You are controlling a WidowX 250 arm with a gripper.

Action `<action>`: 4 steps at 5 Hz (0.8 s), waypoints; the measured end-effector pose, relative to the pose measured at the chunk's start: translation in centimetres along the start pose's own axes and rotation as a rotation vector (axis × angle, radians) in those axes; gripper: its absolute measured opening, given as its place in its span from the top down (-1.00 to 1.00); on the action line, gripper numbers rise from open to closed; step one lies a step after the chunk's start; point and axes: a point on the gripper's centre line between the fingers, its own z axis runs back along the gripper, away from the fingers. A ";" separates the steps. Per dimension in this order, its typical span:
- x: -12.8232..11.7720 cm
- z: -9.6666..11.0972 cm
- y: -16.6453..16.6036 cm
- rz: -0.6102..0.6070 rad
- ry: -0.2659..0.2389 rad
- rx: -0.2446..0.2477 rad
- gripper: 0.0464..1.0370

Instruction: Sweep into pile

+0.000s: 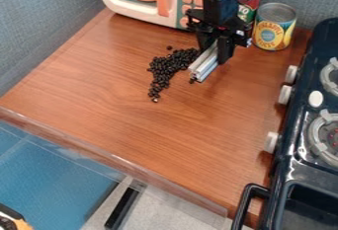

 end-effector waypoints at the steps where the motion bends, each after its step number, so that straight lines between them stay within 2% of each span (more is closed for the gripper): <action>1: 0.6 -1.2 -1.1 0.029 0.027 0.023 0.31; 2: 0.4 -3.8 -1.3 0.139 0.087 0.052 0.31; 3: 0.6 -4.2 -1.9 0.289 0.075 0.108 0.31; 4: 1.1 -4.2 -2.2 0.390 0.031 0.163 0.31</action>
